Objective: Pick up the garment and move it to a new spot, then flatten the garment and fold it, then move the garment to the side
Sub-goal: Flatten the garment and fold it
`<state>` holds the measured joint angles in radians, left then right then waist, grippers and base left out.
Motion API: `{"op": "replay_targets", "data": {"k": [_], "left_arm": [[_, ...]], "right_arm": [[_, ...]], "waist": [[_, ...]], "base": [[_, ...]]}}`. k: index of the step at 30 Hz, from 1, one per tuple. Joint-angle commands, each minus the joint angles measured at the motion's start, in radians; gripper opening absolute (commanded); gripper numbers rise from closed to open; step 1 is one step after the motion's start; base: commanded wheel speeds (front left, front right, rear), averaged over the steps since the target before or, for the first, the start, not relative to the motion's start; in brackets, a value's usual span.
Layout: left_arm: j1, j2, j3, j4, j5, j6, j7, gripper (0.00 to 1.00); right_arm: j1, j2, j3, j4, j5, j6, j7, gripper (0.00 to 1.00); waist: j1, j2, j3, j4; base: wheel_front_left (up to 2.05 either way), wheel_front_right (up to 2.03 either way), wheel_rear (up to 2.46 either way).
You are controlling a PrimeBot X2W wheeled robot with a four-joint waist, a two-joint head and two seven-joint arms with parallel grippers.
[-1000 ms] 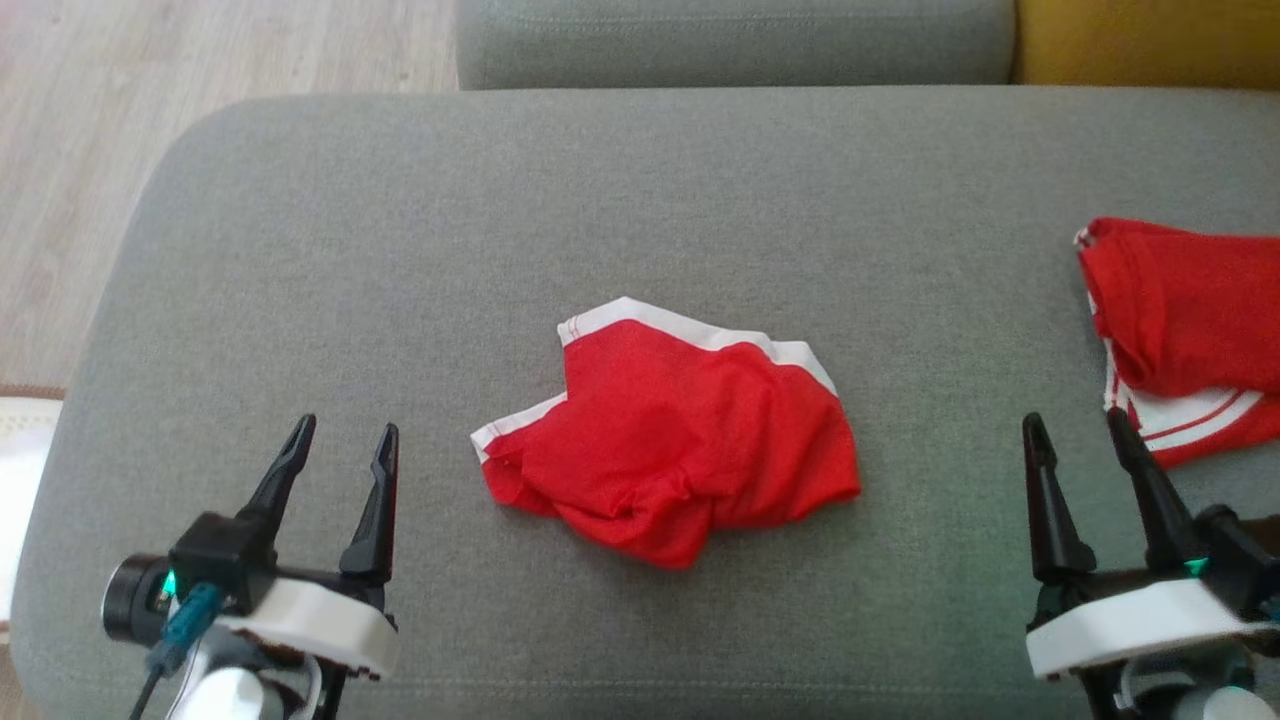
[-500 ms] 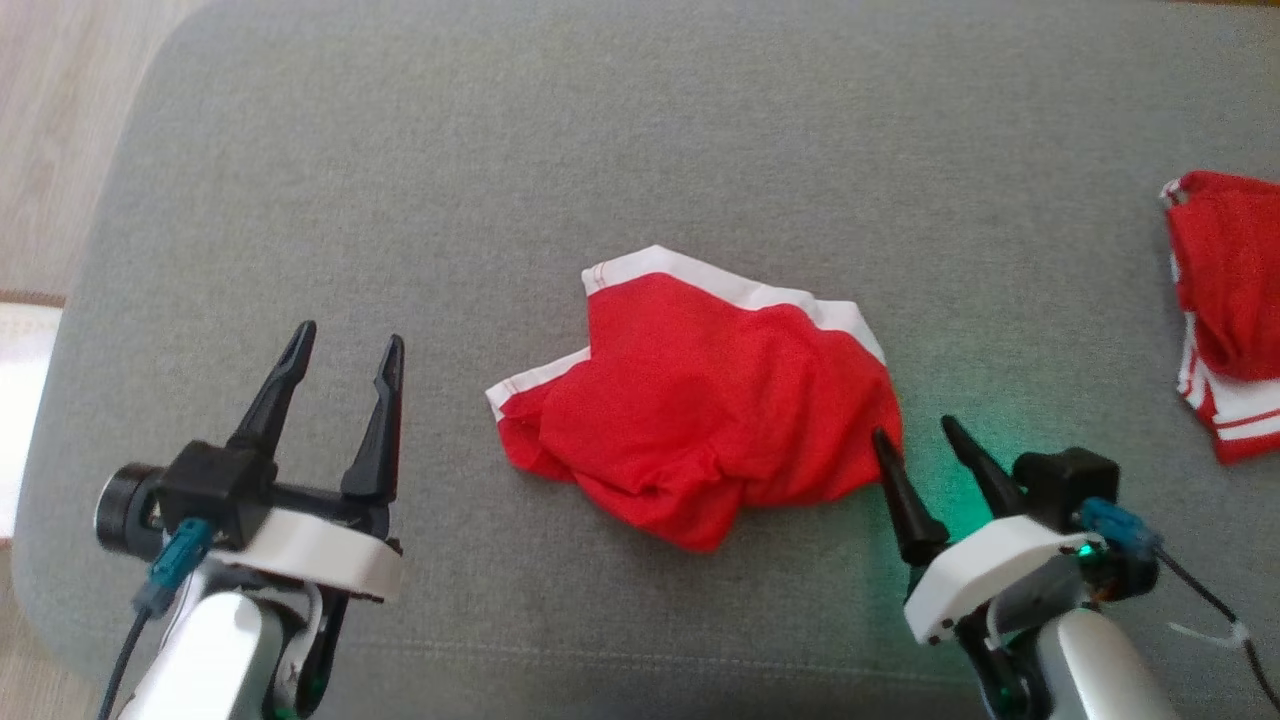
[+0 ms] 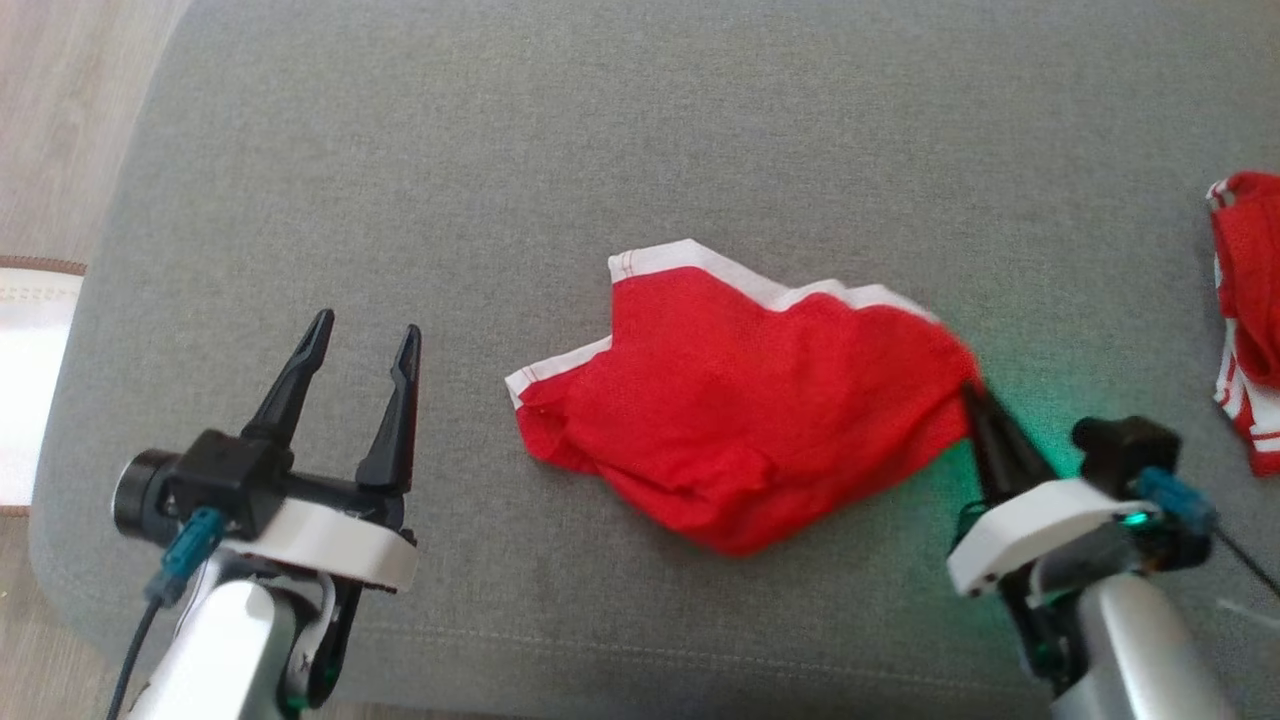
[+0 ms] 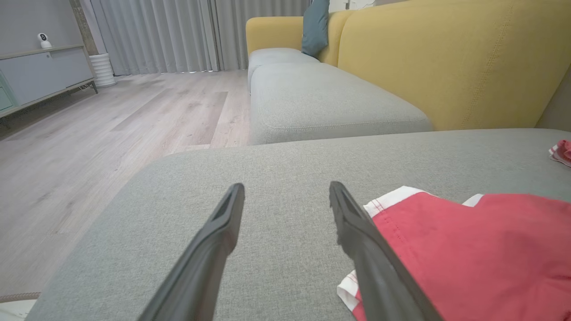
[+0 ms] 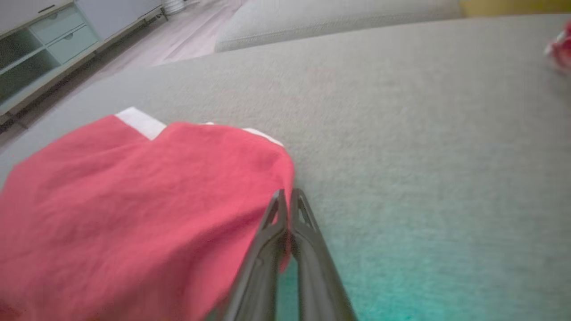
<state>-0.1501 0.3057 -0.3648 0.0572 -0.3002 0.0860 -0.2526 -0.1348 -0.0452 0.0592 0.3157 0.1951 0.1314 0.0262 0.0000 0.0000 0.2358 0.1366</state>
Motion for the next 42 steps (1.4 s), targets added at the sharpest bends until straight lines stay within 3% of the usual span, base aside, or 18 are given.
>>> {"op": "replay_targets", "data": {"k": [1,6,10,15,22,23,24,36,42], "left_arm": [[-0.049,0.011,0.053,-0.031,0.011,-0.008,-0.009,1.00],[-0.051,0.003,0.063,-0.031,0.018,-0.017,-0.009,1.00],[-0.050,-0.006,0.074,-0.032,0.025,-0.027,-0.009,1.00],[-0.046,-0.017,0.082,-0.030,0.033,-0.040,-0.009,1.00],[-0.047,-0.027,0.095,-0.025,0.044,-0.056,-0.009,1.00],[-0.046,-0.028,0.098,-0.024,0.046,-0.057,-0.009,1.00],[-0.045,-0.028,0.101,-0.023,0.047,-0.058,-0.009,1.00],[-0.021,-0.043,0.121,-0.020,0.063,-0.062,-0.009,1.00],[-0.007,-0.042,0.135,-0.025,0.078,-0.056,-0.009,1.00]], "right_arm": [[-0.039,-0.005,-0.020,-0.072,-0.052,-0.001,-0.007,0.00],[-0.059,-0.005,-0.047,-0.168,-0.147,-0.001,-0.002,0.00],[-0.048,-0.005,0.039,-0.235,-0.232,-0.001,0.042,0.00],[0.026,-0.005,0.184,-0.188,-0.222,-0.001,0.135,0.00],[0.074,-0.005,0.222,-0.103,-0.158,-0.001,0.143,0.00],[0.073,-0.005,0.218,-0.104,-0.150,-0.001,0.128,0.25],[0.071,-0.005,0.214,-0.108,-0.142,-0.001,0.112,1.00],[0.093,-0.005,0.235,-0.292,-0.053,-0.001,-0.089,1.00],[0.100,-0.005,0.182,-0.379,-0.033,-0.001,-0.152,1.00]], "waist": [[0.0000,0.0000,0.003,0.002],[0.0000,0.0000,0.008,0.003],[0.0000,0.0000,0.012,0.004],[0.0000,0.0000,0.016,0.004],[0.0000,0.0000,0.017,0.002],[0.0000,0.0000,0.016,0.000],[0.0000,0.0000,0.014,-0.002],[0.0000,0.0000,-0.018,-0.012],[0.0000,0.0000,-0.039,-0.019]], "base": [[0.00,0.00,0.00],[0.00,0.00,0.00],[0.00,0.00,0.00],[0.00,0.00,0.00],[0.00,0.00,0.00],[0.00,0.00,0.00],[0.00,0.00,0.00],[0.00,0.00,0.00],[0.00,0.00,0.00]]}}
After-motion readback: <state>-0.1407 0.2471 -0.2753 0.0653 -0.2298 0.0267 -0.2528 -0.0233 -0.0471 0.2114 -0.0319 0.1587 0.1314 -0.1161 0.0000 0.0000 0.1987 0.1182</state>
